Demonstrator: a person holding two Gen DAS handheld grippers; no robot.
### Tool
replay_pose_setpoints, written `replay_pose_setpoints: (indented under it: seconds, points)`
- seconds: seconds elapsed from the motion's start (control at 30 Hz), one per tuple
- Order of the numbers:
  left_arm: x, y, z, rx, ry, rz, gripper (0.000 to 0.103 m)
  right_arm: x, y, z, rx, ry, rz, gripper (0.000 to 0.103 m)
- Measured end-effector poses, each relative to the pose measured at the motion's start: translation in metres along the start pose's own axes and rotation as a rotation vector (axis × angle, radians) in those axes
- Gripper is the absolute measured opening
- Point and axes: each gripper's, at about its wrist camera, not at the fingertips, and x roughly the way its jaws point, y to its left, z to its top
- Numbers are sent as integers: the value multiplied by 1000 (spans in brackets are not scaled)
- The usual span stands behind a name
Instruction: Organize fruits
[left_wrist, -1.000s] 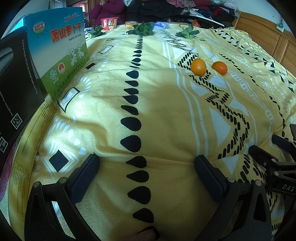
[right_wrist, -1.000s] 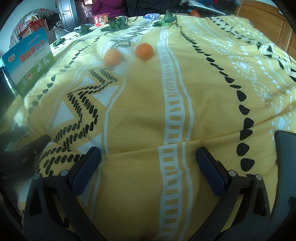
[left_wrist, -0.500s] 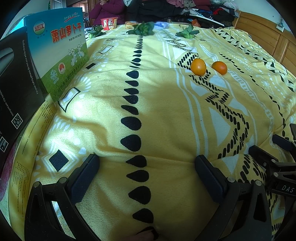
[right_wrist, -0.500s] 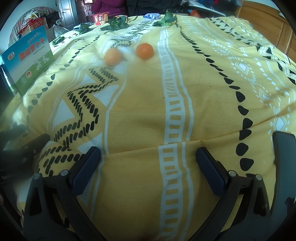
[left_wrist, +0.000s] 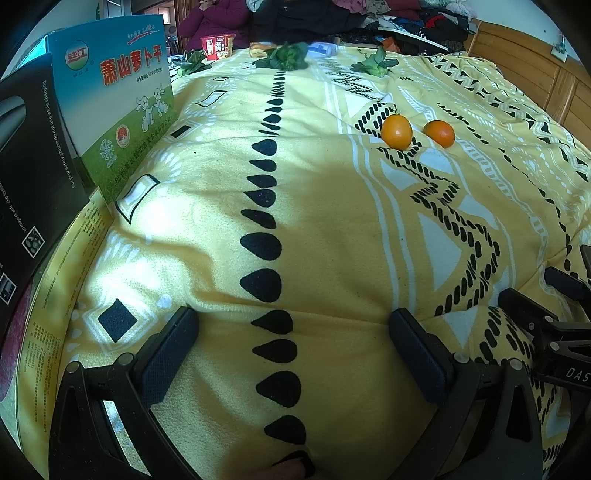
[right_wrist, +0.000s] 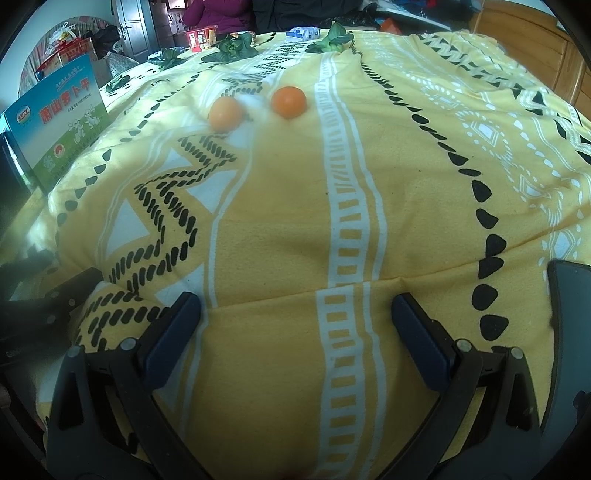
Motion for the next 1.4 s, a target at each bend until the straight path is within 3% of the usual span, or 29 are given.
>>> replay_pose_setpoints:
  seconds: [0.63, 0.9, 1.07, 1.2, 1.23, 1.3, 1.4]
  points:
    - [-1, 3, -1, -4, -2, -6, 103, 0, 0, 0, -2, 1, -3, 103]
    - [-14, -7, 8, 23, 32, 9, 101, -1, -1, 0, 3, 3, 8, 103]
    - [-24, -20, 49, 48, -46, -79, 87, -4, -3, -1, 10, 3, 28, 103]
    - [-3, -33, 91, 31, -55, -140, 80, -10, -9, 2, 45, 10, 73, 102]
    - [5, -38, 99, 36, -49, -155, 70, -13, -11, 3, 57, 10, 89, 99]
    - [18, -48, 114, 46, -42, -186, 68, -24, -16, 9, 72, -4, 148, 84]
    - [32, -63, 128, 76, -57, -203, 68, -45, -29, 27, 91, -56, 201, 80]
